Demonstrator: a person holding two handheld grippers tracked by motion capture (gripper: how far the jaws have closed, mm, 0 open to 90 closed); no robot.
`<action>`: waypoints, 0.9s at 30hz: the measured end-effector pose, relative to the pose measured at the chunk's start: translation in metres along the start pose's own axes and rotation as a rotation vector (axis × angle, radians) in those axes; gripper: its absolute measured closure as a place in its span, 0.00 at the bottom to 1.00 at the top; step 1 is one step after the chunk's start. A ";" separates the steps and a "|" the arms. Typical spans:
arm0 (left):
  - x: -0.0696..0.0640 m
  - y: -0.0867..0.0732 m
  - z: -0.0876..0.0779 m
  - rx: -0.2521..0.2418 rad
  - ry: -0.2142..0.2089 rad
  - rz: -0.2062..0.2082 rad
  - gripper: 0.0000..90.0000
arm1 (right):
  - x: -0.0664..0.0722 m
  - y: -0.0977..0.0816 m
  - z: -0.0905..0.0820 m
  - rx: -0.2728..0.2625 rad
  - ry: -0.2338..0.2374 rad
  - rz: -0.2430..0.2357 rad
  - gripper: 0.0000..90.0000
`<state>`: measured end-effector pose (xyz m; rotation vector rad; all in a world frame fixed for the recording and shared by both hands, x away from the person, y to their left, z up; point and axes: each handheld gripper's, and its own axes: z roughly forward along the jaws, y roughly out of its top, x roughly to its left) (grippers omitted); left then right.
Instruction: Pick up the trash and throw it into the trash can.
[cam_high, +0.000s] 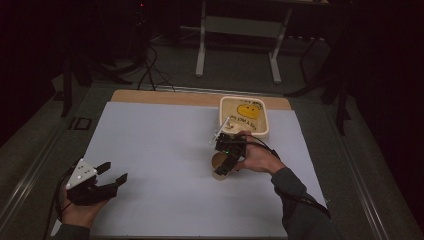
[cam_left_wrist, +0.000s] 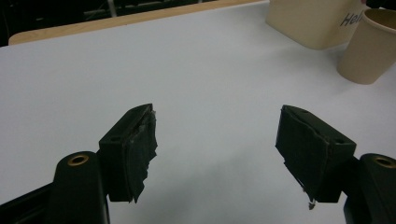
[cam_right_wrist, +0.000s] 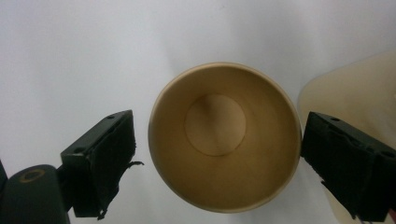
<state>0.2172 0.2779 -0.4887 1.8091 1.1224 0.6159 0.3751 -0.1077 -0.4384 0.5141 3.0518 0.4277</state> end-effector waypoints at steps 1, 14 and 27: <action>0.000 0.000 0.000 0.000 0.000 0.000 0.32 | 0.000 0.001 0.001 0.011 0.001 -0.007 0.11; 0.000 0.000 0.000 -0.001 0.001 -0.001 0.32 | 0.003 0.011 0.008 0.080 -0.020 -0.045 0.18; 0.000 0.000 -0.001 0.000 0.003 -0.002 0.32 | 0.008 0.016 -0.003 0.113 -0.022 -0.094 0.22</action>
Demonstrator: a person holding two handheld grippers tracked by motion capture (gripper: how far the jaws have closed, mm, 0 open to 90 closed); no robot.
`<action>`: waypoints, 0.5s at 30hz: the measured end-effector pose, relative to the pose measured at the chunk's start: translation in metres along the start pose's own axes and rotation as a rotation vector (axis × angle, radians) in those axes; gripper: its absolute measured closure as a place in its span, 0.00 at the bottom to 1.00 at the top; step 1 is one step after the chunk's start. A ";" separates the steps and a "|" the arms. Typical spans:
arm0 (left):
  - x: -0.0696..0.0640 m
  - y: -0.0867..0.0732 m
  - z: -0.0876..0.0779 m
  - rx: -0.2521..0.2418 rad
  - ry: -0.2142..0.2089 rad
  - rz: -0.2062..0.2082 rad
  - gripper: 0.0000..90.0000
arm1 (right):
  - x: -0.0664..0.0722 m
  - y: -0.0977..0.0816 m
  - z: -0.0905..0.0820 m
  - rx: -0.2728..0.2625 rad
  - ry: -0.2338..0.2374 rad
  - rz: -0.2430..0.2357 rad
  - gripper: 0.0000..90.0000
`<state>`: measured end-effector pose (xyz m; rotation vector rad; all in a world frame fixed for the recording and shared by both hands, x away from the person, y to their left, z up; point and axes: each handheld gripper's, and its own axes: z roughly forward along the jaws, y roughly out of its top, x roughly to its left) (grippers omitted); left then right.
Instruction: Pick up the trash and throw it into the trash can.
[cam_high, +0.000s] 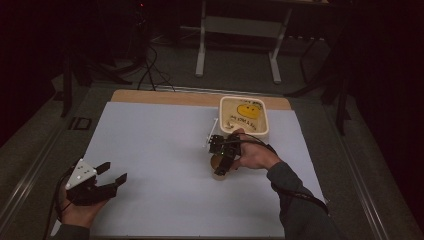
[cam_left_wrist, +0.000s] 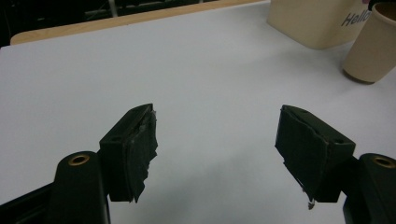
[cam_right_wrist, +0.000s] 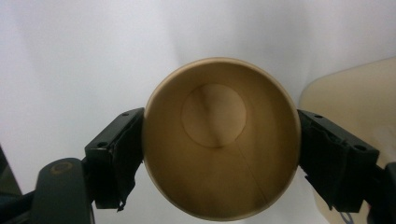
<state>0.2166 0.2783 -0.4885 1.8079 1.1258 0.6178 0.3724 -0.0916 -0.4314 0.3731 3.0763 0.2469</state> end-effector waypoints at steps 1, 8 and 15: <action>0.000 0.000 0.000 0.000 0.000 0.000 0.32 | 0.000 0.000 -0.002 -0.002 -0.001 -0.001 0.22; 0.000 0.000 0.000 0.001 0.000 0.001 0.32 | 0.001 0.000 -0.020 -0.003 0.006 -0.015 0.22; 0.000 0.000 0.001 0.004 0.000 0.001 0.33 | -0.002 -0.003 -0.046 -0.017 0.009 -0.016 0.21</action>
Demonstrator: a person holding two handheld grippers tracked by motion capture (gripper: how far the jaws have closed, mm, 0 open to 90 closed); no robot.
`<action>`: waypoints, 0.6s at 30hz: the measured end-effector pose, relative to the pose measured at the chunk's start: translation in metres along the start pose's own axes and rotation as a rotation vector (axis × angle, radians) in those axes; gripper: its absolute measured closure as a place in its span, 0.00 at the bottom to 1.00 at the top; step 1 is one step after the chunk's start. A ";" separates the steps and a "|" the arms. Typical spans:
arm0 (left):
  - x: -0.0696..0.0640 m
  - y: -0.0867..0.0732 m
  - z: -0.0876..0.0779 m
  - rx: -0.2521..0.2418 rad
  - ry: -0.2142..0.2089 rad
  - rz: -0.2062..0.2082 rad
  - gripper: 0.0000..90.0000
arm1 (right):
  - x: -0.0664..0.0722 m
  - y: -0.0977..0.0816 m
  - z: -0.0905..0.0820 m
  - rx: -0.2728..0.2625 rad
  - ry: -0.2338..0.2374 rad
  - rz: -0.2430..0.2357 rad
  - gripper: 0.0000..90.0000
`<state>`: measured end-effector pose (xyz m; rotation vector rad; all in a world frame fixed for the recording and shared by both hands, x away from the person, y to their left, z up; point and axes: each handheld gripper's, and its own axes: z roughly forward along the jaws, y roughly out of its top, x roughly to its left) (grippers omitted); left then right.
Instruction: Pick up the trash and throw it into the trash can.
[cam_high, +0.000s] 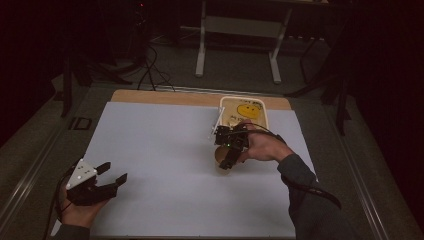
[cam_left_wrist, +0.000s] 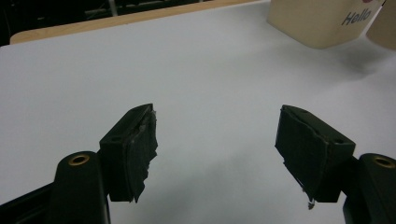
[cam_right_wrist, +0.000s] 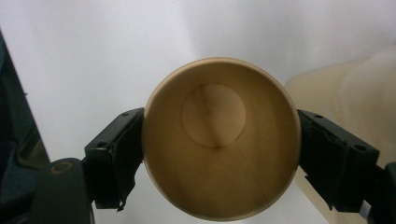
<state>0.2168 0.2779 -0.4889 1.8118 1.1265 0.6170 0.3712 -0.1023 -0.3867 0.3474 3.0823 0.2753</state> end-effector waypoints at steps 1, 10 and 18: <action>0.000 0.000 0.000 0.001 0.000 -0.001 0.32 | -0.001 0.000 -0.003 -0.003 0.000 0.001 0.21; 0.000 0.000 0.000 0.001 -0.001 -0.004 0.33 | -0.005 -0.002 -0.028 -0.012 -0.017 0.003 0.21; 0.000 0.000 0.000 0.001 0.000 -0.004 0.32 | -0.008 -0.003 -0.047 -0.026 -0.024 0.005 0.21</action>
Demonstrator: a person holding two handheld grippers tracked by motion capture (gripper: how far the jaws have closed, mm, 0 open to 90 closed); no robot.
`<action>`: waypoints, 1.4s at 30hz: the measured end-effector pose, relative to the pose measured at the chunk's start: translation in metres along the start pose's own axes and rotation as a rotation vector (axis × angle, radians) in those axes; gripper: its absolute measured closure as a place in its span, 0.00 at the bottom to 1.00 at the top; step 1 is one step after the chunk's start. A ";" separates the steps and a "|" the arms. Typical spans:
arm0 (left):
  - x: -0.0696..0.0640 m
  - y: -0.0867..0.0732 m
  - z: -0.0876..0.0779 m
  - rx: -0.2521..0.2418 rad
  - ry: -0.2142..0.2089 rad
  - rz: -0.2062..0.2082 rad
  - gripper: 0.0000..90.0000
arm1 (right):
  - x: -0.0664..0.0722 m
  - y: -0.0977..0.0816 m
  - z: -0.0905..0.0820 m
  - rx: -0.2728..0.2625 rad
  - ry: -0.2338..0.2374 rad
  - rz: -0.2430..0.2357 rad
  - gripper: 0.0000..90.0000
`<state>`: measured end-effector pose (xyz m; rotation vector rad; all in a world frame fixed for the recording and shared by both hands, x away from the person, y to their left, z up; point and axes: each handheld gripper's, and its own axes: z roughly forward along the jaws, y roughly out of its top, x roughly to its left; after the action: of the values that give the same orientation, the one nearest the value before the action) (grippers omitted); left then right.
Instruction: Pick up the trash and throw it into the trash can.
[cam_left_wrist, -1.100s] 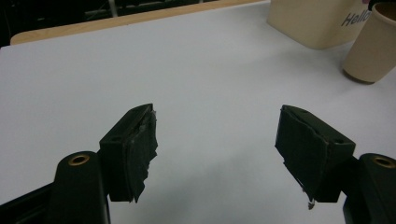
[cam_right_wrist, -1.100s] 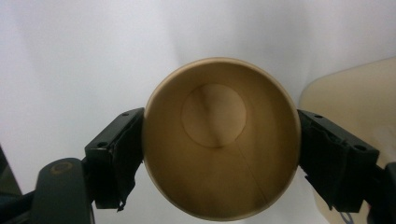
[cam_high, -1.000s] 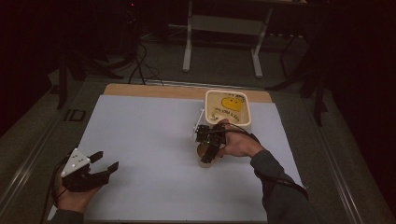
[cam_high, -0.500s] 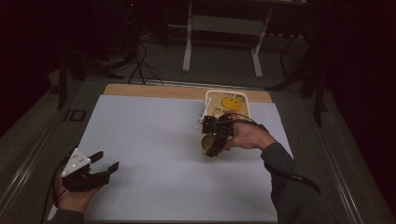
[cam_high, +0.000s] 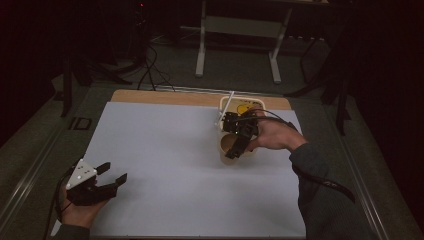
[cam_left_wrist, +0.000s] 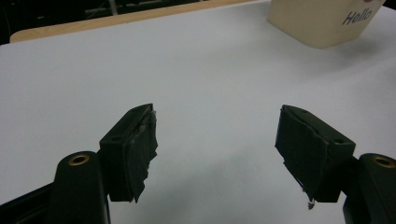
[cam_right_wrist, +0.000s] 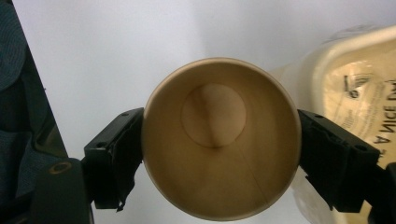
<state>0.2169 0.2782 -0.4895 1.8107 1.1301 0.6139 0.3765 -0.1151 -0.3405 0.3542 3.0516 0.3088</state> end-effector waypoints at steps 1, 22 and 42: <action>0.000 0.000 0.000 0.000 0.000 0.001 0.32 | -0.001 0.000 -0.003 -0.002 -0.003 0.001 0.21; 0.000 -0.001 0.000 0.001 0.000 -0.003 0.32 | -0.023 -0.001 -0.052 -0.035 -0.035 0.069 0.21; 0.001 -0.001 0.000 0.006 -0.001 -0.004 0.32 | -0.054 -0.008 -0.063 -0.026 -0.081 0.217 0.21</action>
<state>0.2162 0.2792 -0.4905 1.8133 1.1355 0.6085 0.4223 -0.1473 -0.2785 0.6800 2.9300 0.3354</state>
